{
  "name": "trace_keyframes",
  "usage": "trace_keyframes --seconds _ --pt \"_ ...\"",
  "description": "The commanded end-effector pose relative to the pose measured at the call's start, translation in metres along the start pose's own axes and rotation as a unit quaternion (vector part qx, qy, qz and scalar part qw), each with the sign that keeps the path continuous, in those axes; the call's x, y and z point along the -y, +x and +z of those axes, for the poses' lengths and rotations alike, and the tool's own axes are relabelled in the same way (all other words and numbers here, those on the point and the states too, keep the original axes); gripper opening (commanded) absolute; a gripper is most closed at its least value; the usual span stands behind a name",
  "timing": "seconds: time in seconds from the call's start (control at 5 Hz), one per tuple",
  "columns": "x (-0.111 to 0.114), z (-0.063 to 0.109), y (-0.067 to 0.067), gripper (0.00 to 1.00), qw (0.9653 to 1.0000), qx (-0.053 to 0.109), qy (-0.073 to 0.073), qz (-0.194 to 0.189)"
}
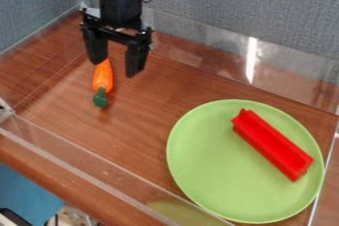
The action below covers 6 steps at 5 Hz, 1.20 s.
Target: Put the carrot on the green plate
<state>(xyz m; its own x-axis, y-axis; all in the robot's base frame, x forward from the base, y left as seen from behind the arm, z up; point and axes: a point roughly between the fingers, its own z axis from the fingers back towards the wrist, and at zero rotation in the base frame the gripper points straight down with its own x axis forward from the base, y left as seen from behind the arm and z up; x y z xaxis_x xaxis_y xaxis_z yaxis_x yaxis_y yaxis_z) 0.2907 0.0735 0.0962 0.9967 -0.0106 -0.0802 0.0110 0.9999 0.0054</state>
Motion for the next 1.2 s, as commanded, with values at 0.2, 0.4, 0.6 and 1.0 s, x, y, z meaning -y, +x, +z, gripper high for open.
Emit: trace_keyframes --seconds 0.2,0.4,0.6,1.0 --pt "-0.029 -0.002 0.015 1.00 0.9973 0.028 0.009 0.068" --pt "-0.041 -0.010 0.019 0.00 0.9968 0.026 0.006 0.075" --pt "-0.052 -0.034 0.021 1.00 0.9986 0.019 0.001 0.050" --pt "-0.059 -0.060 0.023 1.00 0.9997 0.019 -0.008 -0.012"
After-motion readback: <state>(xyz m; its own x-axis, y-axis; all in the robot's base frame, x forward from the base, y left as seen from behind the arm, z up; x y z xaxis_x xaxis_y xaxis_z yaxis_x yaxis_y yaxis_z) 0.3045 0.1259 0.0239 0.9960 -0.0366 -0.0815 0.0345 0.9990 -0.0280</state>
